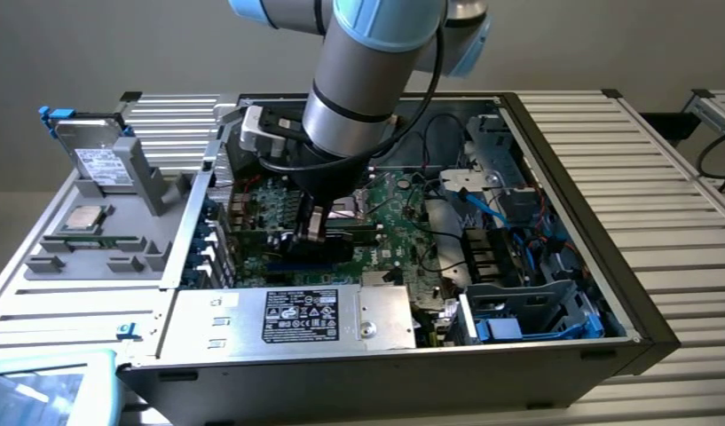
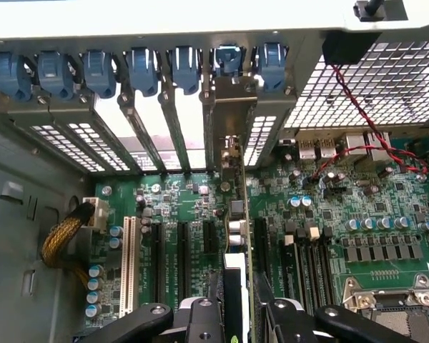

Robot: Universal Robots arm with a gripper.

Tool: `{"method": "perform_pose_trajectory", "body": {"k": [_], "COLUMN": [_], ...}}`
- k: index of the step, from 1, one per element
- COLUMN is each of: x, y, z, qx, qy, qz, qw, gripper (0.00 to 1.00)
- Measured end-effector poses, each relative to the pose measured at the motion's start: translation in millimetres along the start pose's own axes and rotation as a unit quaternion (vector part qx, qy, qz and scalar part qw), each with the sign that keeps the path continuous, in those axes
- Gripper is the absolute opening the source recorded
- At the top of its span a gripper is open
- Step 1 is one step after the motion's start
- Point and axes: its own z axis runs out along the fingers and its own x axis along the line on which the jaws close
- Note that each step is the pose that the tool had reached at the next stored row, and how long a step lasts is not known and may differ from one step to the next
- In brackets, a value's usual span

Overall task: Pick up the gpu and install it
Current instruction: 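Insert the gpu into the slot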

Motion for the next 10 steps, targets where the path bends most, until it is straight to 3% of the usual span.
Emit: {"method": "perform_pose_trajectory", "body": {"k": [7,10], "x": [1.1,1.2], "y": [-0.7,-0.4], "z": [3.2,3.1], "qx": [0.0000,-0.0002], "qy": [0.0000,-0.0018], "qz": [0.000,-0.001], "qw": [1.0000,1.0000], "gripper": [0.27,0.27]}}
